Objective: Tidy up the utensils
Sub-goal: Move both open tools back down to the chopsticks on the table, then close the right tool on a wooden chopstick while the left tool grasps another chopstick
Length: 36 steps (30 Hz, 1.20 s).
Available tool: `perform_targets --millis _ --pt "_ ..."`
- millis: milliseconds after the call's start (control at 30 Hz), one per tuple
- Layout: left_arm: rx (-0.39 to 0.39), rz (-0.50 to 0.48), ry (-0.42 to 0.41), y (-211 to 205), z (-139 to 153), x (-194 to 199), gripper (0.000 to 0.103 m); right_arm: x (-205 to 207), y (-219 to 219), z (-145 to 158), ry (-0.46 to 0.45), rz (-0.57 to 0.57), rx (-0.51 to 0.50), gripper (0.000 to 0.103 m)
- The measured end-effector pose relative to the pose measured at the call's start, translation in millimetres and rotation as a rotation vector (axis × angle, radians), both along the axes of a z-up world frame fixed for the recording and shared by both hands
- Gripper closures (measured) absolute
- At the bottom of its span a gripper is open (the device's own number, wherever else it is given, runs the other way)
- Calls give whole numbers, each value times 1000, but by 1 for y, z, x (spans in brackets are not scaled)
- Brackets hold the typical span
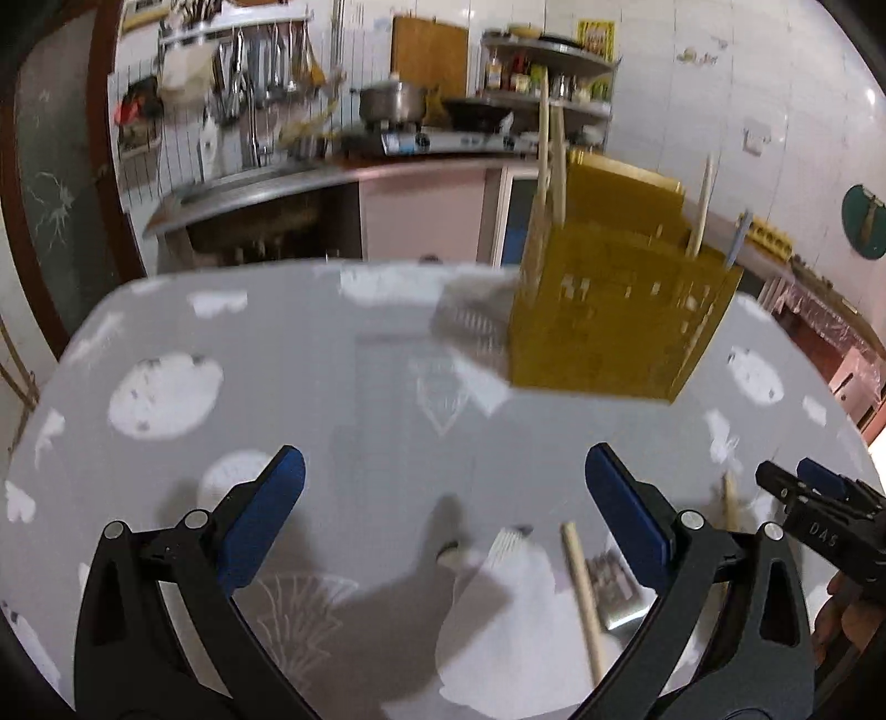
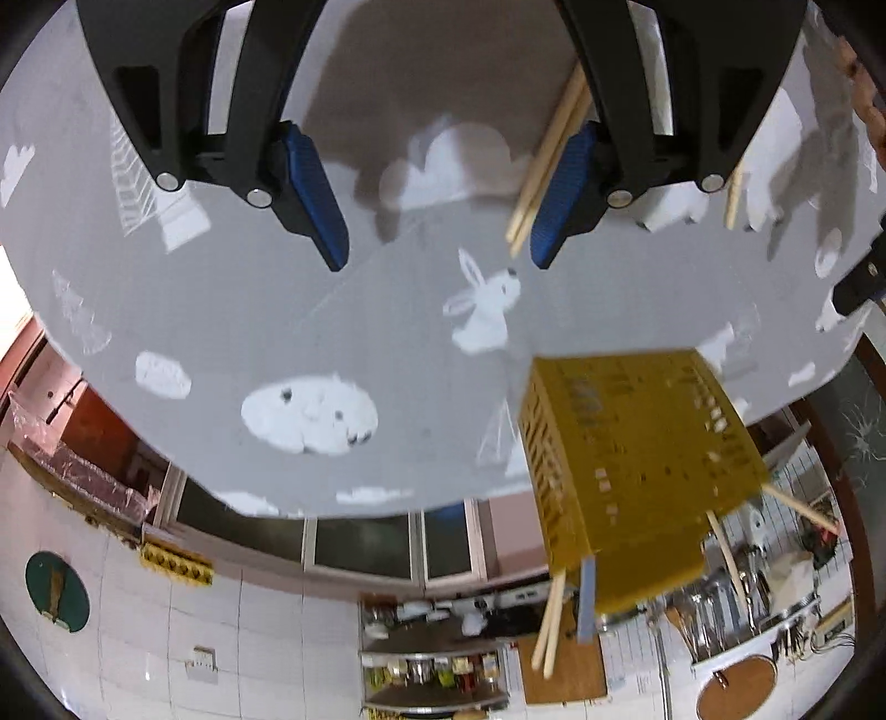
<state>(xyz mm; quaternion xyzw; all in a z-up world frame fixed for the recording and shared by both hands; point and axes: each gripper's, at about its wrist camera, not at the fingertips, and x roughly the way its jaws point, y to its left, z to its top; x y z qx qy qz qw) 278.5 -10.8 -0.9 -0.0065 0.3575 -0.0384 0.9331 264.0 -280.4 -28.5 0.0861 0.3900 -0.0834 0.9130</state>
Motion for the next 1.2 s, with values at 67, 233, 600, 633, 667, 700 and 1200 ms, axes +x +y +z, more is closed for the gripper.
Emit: perform_targets --millis 67,233,600,633,667,700,1200 --pt "13 2 19 -1 -9 0 5 1 4 -8 22 0 -3 36" --pt "46 1 52 -6 -26 1 5 3 11 -18 45 0 -6 40" --pt "48 3 103 -8 -40 7 5 2 21 -16 83 -29 43 57" --pt "46 -2 104 -8 -40 7 5 0 21 -16 85 -32 48 57" --pt "45 -5 106 -9 -40 7 5 -2 22 -16 87 -37 53 57" --pt "46 -7 108 -10 -40 7 5 -4 22 -16 87 -40 57 58" --pt "45 -10 154 -18 -45 11 5 17 28 -19 114 -36 14 80"
